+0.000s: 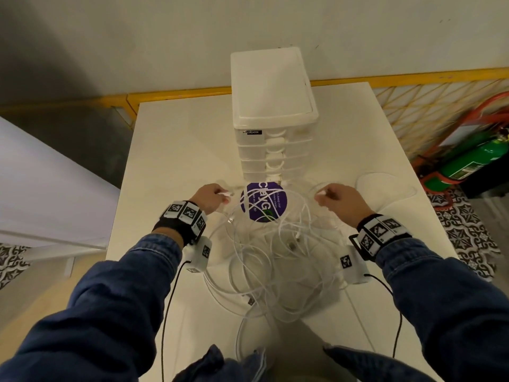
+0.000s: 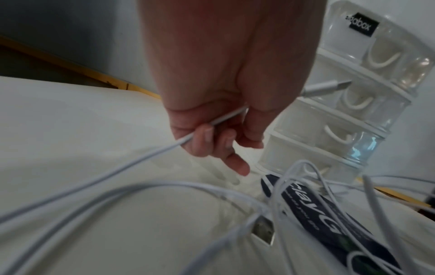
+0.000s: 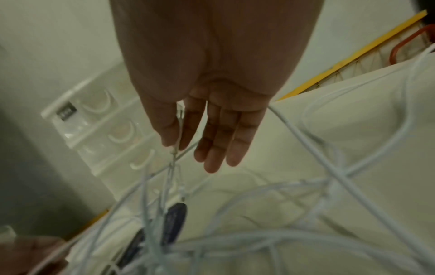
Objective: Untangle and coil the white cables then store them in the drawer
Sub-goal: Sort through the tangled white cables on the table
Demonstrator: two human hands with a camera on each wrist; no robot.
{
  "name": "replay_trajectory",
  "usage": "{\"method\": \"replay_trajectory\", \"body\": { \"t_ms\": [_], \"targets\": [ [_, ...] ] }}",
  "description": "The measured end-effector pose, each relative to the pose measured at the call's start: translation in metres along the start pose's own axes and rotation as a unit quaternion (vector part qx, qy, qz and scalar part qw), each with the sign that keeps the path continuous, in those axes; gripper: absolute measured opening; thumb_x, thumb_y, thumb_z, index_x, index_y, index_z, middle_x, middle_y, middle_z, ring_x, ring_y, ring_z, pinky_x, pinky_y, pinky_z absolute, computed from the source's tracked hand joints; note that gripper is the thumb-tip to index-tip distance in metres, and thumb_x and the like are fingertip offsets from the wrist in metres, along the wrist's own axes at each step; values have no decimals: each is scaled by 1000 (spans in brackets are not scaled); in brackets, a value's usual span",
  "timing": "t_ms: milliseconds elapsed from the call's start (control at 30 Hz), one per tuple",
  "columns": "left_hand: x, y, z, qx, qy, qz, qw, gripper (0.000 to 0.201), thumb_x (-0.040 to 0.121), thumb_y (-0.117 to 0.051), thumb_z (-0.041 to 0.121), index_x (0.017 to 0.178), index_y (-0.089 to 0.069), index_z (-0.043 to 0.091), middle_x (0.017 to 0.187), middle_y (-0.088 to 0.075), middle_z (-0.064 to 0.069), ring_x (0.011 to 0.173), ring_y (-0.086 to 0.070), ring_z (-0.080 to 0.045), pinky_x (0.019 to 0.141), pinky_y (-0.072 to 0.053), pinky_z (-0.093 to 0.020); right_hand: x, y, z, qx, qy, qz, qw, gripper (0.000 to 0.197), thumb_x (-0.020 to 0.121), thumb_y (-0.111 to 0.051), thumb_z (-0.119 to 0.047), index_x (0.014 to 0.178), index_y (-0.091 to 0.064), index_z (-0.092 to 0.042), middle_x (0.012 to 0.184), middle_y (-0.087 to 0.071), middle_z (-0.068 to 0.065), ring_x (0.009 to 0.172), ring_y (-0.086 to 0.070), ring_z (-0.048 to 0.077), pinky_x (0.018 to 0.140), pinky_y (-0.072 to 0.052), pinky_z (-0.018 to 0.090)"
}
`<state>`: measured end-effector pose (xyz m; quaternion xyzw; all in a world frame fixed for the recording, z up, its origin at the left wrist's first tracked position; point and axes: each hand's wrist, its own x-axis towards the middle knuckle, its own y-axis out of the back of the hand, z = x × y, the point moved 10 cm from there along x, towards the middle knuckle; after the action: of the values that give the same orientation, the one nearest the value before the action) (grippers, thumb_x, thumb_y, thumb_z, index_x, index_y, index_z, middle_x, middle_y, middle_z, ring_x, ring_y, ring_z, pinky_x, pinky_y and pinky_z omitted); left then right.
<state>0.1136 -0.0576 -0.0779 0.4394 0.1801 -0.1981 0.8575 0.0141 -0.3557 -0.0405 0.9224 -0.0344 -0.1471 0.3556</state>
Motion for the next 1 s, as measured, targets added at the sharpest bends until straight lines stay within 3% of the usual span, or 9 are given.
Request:
{"method": "replay_trajectory", "body": {
  "t_ms": [67,167,233,333,467,667,867,933,1000],
  "targets": [
    [-6,10,-2,-26,-11,29,999,16,86,-55,2,100,-64,1,96,-61,-10,91,-52,-22,71,-38,-28,-4,7,-18,117,5,29,993,9,85,-62,-24,81,-58,-16,88,-70,12,86,-66,28,82,-51,46],
    [-20,12,0,-54,-51,24,997,20,85,-53,-2,100,-66,1,101,-66,-13,97,-58,-25,83,-43,-29,-13,14,-51,224,40,49,973,13,90,-56,-16,93,-54,-3,90,-70,13,82,-69,25,75,-54,41],
    [-34,-4,1,-61,-63,-23,996,24,83,-66,8,107,-66,5,109,-65,-10,100,-57,-22,85,-40,-27,-18,16,-73,255,75,52,963,8,92,-52,-15,89,-52,-7,87,-69,7,77,-68,19,70,-54,34],
    [-48,-30,1,-20,-62,-70,995,47,77,-75,34,117,-62,14,113,-58,-1,106,-53,-19,95,-38,-29,-21,16,-96,261,108,38,958,8,93,-50,-15,86,-49,-13,85,-67,4,76,-67,12,68,-54,28],
    [-50,-42,-7,67,-55,-54,995,51,76,-75,35,120,-61,14,128,-59,-7,116,-53,-25,96,-38,-30,-29,23,-110,277,127,39,952,8,96,-45,-18,88,-45,-18,87,-68,1,76,-68,14,65,-54,26],
    [-55,-16,-33,121,6,-5,993,40,85,-62,18,124,-59,11,135,-53,-14,123,-49,-30,100,-37,-32,-43,93,-74,358,101,214,903,13,98,-38,-21,86,-42,-24,74,-61,5,57,-67,15,55,-55,27],
    [-55,6,-62,152,68,-7,986,47,86,-62,15,132,-53,15,143,-44,-14,128,-44,-31,105,-36,-35,-65,133,-25,420,64,343,838,15,98,-31,-28,92,-45,-26,67,-45,-1,46,-50,14,52,-52,32],
    [-54,11,-64,146,69,4,987,44,85,-64,14,128,-57,13,139,-48,-15,124,-48,-32,102,-39,-36,-67,133,-14,390,57,352,849,17,98,-31,-29,93,-47,-26,65,-39,-4,46,-39,10,45,-41,29],
    [-53,18,-63,125,67,44,989,36,83,-64,15,119,-63,12,132,-53,-16,117,-53,-33,98,-43,-38,-64,123,-9,328,45,332,883,14,94,-39,-35,86,-49,-31,65,-38,-6,52,-35,11,49,-34,28]
  ]
}}
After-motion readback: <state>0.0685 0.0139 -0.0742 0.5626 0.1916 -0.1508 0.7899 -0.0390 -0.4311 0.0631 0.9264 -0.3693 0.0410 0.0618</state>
